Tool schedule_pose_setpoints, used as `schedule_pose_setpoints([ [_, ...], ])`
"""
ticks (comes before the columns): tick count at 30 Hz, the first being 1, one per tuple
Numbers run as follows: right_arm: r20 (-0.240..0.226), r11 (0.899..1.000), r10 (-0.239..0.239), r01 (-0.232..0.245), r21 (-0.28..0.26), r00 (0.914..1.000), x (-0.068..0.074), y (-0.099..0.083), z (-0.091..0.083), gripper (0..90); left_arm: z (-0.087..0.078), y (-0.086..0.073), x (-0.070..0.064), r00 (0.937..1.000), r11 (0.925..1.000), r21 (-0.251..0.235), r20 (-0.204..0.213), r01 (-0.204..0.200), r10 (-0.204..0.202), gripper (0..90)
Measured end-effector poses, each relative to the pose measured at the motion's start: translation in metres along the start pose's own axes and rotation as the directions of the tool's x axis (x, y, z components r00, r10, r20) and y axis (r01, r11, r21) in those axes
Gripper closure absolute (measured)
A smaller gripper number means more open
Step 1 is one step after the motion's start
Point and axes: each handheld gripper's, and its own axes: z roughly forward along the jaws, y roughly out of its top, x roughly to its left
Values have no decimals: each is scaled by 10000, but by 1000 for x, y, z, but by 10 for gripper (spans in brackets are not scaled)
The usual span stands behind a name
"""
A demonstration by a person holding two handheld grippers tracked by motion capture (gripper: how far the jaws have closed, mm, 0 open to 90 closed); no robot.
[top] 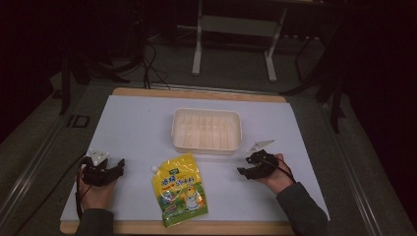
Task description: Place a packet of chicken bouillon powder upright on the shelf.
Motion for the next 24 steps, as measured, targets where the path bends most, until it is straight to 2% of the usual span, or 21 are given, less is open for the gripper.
schedule_pose_setpoints([
  [13, -354, 9989, -462, 465, 84, 9983, 11, 18, 6, 435, 0, 0, 0, 10000, 10000, -4, -6, -10, 10, 346],
  [24, -643, 9953, -950, 961, 136, 9934, 24, 34, 12, 434, 0, 0, 0, 10000, 10000, -20, -11, -6, 6, 346],
])
